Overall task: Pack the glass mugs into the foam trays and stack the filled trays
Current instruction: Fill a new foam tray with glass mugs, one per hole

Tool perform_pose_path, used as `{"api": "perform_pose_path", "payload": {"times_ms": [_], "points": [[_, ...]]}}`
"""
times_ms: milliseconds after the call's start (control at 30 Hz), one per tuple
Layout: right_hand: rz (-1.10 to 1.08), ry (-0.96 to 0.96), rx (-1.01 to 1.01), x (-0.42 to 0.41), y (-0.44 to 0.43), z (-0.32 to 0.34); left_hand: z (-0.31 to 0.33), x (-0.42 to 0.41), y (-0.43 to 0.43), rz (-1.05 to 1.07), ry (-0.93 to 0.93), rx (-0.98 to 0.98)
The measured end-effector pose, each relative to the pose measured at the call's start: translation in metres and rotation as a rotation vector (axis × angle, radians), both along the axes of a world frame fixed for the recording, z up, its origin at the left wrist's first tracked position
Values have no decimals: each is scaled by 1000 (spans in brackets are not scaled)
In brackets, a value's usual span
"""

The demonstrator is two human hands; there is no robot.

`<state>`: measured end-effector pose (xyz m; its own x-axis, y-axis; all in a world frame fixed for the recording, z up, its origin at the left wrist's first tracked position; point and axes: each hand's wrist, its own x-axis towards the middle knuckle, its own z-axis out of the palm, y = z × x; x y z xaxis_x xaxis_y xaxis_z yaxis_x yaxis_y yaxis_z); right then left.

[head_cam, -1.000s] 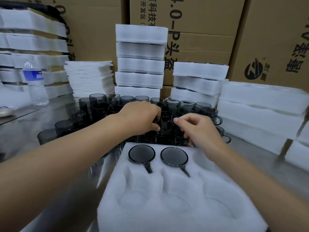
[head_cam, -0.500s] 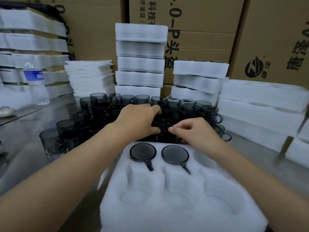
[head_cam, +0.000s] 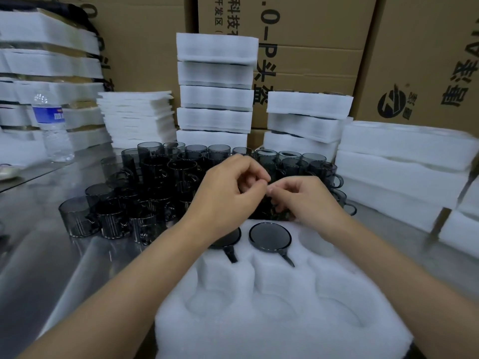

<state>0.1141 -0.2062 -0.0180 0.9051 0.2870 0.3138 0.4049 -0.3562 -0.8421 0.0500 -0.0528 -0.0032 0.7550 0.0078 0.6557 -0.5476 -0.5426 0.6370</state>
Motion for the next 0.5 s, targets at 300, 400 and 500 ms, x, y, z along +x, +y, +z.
{"api": "perform_pose_path", "payload": {"times_ms": [300, 400, 500], "points": [[-66, -21, 155, -8, -19, 12, -6, 10, 3, -165, 404, -122], [-27, -51, 204, -19, -21, 8, -6, 8, 4, -246, 473, -119], [3, -83, 252, -26, -19, 2, -4, 5, 5, -298, 506, -122]]}}
